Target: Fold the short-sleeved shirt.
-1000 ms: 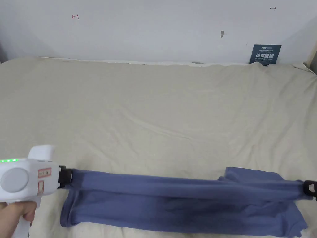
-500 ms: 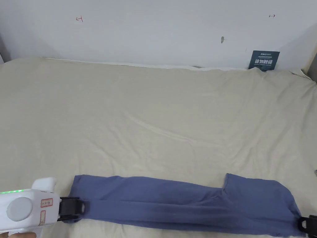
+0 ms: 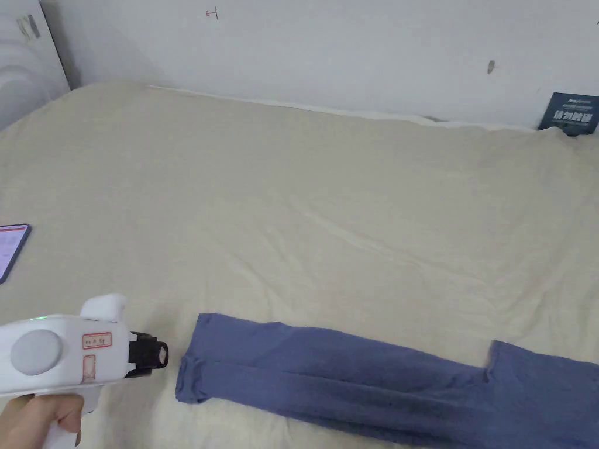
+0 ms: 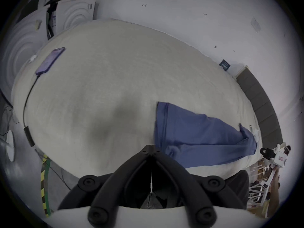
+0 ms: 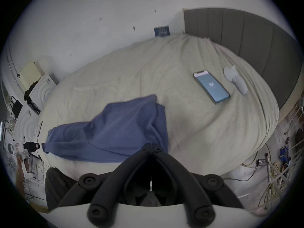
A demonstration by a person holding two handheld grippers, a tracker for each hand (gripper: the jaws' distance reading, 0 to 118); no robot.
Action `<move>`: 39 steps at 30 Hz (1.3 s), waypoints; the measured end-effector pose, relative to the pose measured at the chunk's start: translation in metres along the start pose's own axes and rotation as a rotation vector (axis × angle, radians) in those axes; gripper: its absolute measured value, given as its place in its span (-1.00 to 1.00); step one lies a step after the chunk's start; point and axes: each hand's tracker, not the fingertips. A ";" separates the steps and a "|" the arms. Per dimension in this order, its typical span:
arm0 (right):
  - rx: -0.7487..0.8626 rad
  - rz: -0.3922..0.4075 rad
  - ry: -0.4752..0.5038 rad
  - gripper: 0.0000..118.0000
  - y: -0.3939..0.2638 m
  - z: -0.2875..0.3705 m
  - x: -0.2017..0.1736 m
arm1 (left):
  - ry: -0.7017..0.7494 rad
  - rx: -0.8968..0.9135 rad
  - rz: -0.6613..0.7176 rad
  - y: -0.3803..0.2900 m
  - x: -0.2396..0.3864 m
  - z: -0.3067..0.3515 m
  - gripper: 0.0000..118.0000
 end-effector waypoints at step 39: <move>-0.028 0.128 0.058 -0.99 0.023 -0.006 -0.073 | -0.444 -0.147 0.195 0.030 -0.061 -0.059 -0.90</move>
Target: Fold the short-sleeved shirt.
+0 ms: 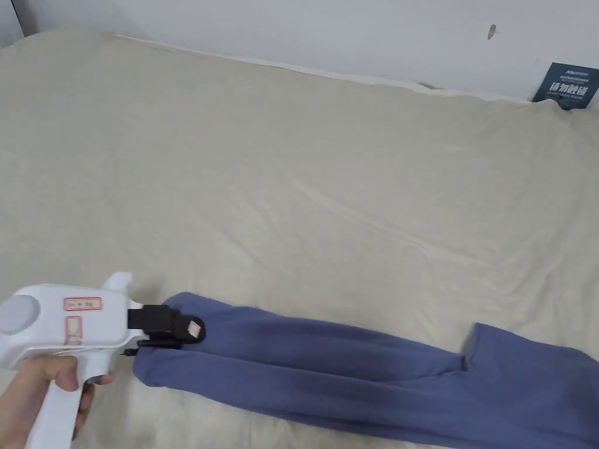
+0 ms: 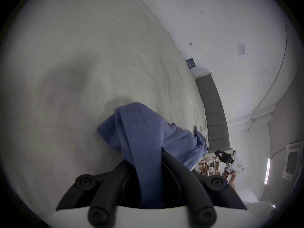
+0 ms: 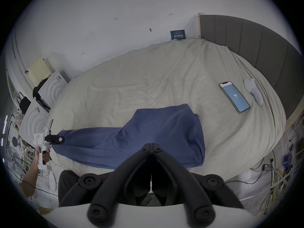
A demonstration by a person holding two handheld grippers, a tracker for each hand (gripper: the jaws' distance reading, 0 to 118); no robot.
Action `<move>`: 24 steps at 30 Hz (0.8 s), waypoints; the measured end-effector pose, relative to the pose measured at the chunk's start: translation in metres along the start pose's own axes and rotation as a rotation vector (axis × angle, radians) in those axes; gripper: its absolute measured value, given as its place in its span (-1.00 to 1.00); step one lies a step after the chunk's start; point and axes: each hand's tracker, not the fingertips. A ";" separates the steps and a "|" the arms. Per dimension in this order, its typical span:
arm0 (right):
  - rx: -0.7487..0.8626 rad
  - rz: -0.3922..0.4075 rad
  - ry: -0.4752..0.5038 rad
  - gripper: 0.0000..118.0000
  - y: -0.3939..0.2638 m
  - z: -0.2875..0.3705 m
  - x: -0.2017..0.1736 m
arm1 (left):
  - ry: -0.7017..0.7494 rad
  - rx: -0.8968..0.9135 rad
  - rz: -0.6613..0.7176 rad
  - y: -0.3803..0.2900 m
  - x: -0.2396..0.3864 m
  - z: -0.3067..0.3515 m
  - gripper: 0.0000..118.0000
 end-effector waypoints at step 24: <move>0.083 0.101 0.038 -0.99 -0.017 0.028 0.027 | 0.575 -0.065 -0.408 -0.017 0.254 -0.050 -0.90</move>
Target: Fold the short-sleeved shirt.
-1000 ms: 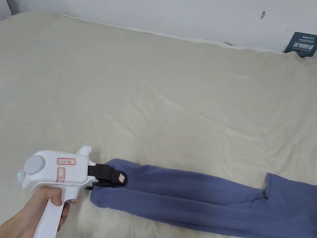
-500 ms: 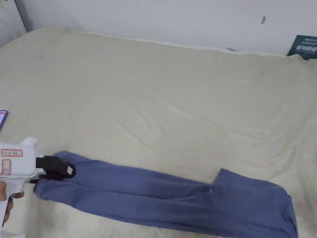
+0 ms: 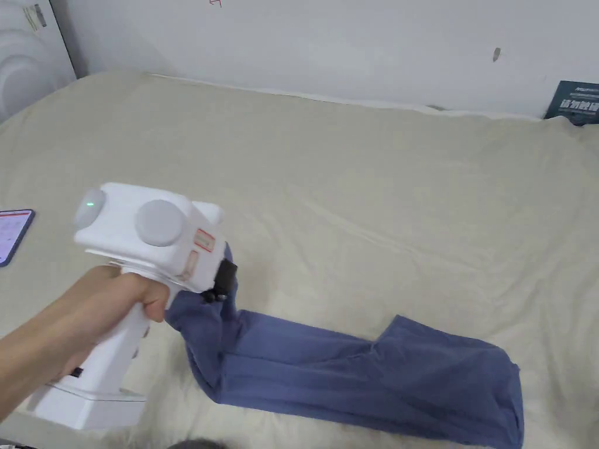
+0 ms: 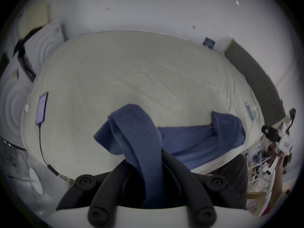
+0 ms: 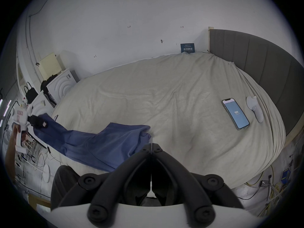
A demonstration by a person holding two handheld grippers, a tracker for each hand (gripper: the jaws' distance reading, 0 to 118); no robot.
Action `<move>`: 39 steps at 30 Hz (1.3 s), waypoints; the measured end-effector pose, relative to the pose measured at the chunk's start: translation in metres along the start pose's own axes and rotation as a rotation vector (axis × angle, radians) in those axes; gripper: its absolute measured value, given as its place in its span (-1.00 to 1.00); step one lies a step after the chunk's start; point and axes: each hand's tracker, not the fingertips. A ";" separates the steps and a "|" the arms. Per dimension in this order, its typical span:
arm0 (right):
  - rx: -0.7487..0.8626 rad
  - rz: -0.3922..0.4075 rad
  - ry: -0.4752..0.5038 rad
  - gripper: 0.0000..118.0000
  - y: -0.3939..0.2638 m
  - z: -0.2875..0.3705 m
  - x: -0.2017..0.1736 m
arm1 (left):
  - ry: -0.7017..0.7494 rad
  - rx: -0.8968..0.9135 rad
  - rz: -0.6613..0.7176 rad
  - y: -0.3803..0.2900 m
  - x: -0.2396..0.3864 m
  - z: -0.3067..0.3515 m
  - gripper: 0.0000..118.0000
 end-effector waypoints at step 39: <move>-0.051 -0.041 0.067 -0.99 -0.014 0.006 -0.013 | -0.057 -0.010 -0.085 -0.021 0.166 -0.115 -0.99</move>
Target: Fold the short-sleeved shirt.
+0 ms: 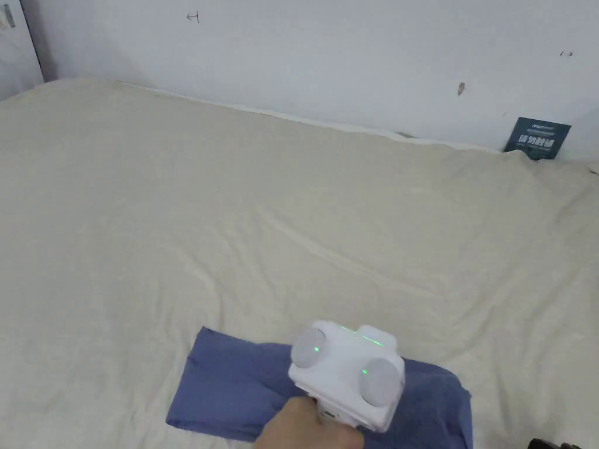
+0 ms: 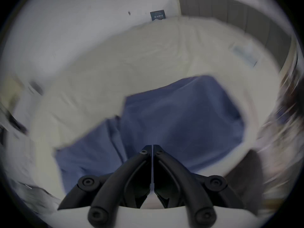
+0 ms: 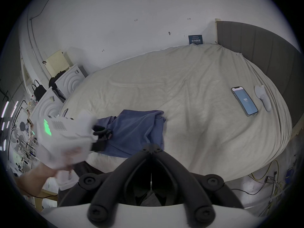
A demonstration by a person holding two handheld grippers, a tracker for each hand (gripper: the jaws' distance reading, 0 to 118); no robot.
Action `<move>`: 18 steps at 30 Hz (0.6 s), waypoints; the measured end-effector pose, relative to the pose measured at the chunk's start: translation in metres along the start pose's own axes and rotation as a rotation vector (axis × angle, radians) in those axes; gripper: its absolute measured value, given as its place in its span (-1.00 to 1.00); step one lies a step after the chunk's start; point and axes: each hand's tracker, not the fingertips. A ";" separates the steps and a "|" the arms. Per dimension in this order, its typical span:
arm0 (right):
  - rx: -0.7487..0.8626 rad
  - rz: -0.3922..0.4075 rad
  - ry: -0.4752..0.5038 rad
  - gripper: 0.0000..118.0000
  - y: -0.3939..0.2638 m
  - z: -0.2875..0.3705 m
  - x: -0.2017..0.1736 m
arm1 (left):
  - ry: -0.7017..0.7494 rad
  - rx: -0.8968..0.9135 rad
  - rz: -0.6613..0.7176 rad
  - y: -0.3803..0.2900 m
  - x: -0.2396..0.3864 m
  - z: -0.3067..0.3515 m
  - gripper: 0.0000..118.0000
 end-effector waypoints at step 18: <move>-0.118 -0.008 0.053 -0.99 0.008 -0.063 -0.059 | -0.505 0.079 0.500 -0.068 -0.290 0.003 1.00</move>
